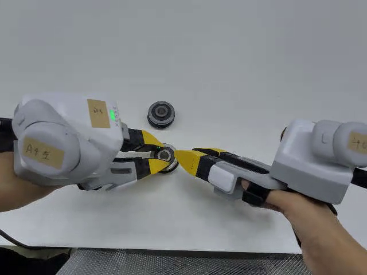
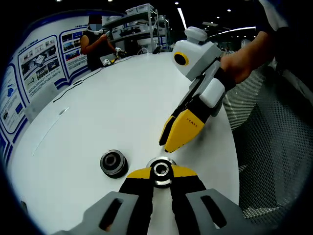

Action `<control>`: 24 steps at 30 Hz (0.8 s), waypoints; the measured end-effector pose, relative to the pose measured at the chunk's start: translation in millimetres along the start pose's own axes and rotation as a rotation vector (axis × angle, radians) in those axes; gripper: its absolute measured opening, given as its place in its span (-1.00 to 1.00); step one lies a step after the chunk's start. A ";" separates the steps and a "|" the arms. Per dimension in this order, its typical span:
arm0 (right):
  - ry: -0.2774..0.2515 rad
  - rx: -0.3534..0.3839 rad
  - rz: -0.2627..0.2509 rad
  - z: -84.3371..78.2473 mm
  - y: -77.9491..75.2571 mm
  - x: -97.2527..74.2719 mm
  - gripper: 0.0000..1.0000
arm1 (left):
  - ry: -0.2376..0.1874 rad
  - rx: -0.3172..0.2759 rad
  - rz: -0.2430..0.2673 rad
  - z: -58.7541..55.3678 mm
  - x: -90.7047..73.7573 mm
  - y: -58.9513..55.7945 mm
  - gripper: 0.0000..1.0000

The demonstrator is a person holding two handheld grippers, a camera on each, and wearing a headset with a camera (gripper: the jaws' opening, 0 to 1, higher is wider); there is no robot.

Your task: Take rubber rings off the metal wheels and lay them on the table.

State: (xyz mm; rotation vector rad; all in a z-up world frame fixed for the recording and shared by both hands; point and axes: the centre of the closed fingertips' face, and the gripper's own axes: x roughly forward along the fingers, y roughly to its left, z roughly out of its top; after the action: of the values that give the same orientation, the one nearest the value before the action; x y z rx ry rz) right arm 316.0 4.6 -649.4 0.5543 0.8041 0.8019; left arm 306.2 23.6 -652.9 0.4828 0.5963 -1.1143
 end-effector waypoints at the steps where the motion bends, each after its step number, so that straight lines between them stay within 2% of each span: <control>1: 0.007 0.003 0.000 -1.1 -0.2 0.8 -0.48 | -0.002 0.001 -0.003 -0.2 0.0 0.2 -0.75; 7: 0.026 0.030 0.002 -5.3 0.4 4.5 -0.50 | 0.003 0.012 -0.017 -0.5 0.4 0.3 -0.75; 9: 0.033 0.047 0.025 -7.2 3.1 6.3 -0.50 | 0.000 0.011 -0.017 -0.6 0.4 0.3 -0.75; 17: 0.057 0.068 0.024 -11.1 1.8 10.5 -0.50 | -0.001 0.008 -0.016 -0.9 0.8 0.6 -0.75; 24: 0.057 0.087 0.036 -10.4 4.9 11.8 -0.53 | 0.000 0.011 -0.018 -0.9 1.1 0.7 -0.75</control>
State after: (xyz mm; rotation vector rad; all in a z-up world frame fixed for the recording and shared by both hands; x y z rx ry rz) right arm 310.8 18.3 -656.8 0.6266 0.8868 0.8216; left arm 307.0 23.7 -654.2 0.4873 0.5959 -1.1352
